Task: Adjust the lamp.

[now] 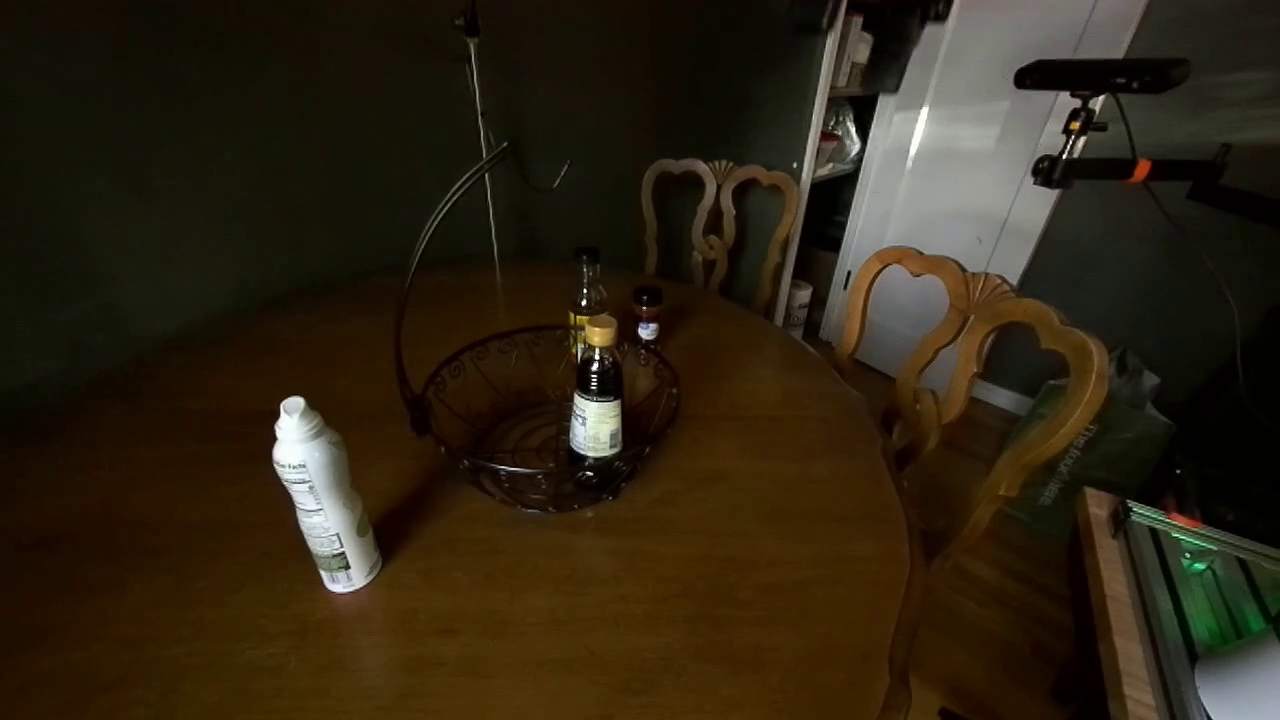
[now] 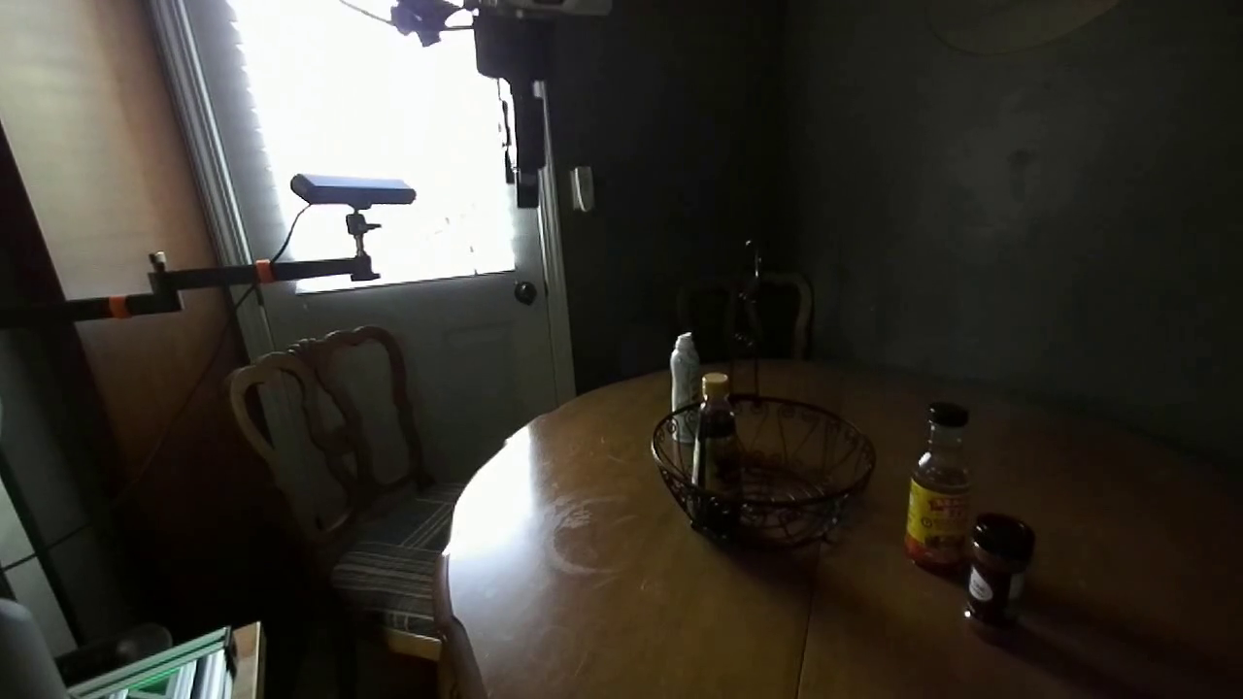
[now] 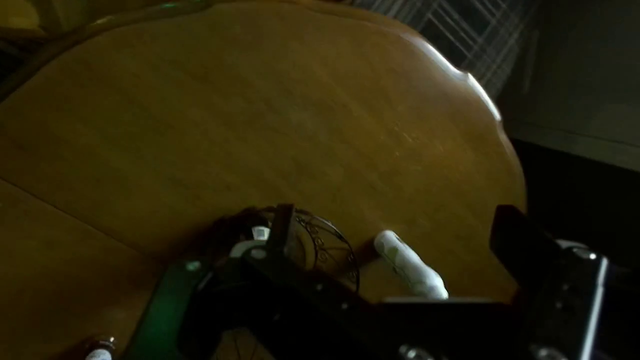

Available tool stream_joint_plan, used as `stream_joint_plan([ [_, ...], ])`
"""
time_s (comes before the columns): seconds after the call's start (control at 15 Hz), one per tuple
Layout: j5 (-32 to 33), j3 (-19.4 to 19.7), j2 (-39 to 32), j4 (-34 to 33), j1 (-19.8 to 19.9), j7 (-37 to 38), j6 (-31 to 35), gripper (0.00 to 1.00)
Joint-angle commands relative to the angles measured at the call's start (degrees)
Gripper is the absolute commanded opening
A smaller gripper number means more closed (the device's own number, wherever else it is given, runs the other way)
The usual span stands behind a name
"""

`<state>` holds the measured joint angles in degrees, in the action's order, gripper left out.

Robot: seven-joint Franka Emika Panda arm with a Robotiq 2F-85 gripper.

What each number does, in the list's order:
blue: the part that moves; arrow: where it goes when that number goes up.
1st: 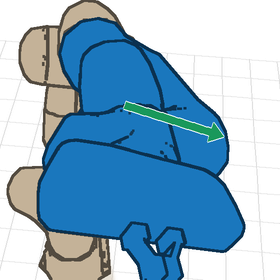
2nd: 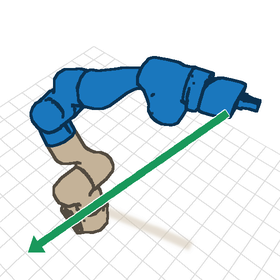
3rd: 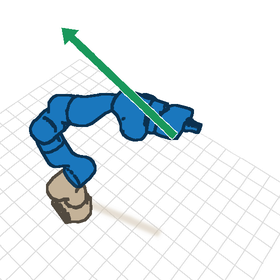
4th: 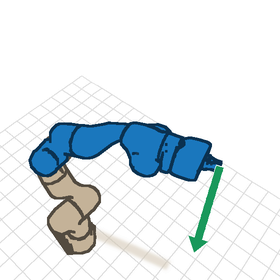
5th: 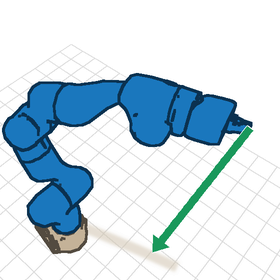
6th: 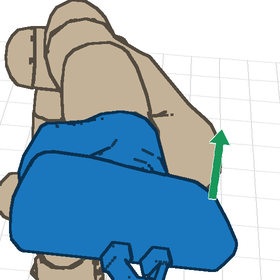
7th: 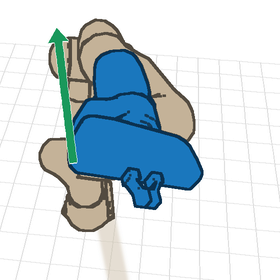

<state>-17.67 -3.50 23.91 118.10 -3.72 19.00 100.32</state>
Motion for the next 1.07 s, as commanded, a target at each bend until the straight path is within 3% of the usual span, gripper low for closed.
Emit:
stream_joint_plan([
  [0.0, -5.99, 4.54, 2.06, -6.38, 2.91, 0.63, -2.87, 1.0],
  [0.4, -15.91, 11.96, 2.8, -11.72, 7.53, 1.05, 1.59, 1.0],
  [0.47, -12.87, 10.24, 2.88, -11.34, 7.48, -0.17, -0.23, 1.0],
  [0.67, -14.98, 11.8, 2.81, -12.08, 8.44, -0.2, 0.25, 1.0],
  [1.0, -14.95, 10.87, 0.02, -13.76, 8.69, 1.77, 2.16, 1.0],
])
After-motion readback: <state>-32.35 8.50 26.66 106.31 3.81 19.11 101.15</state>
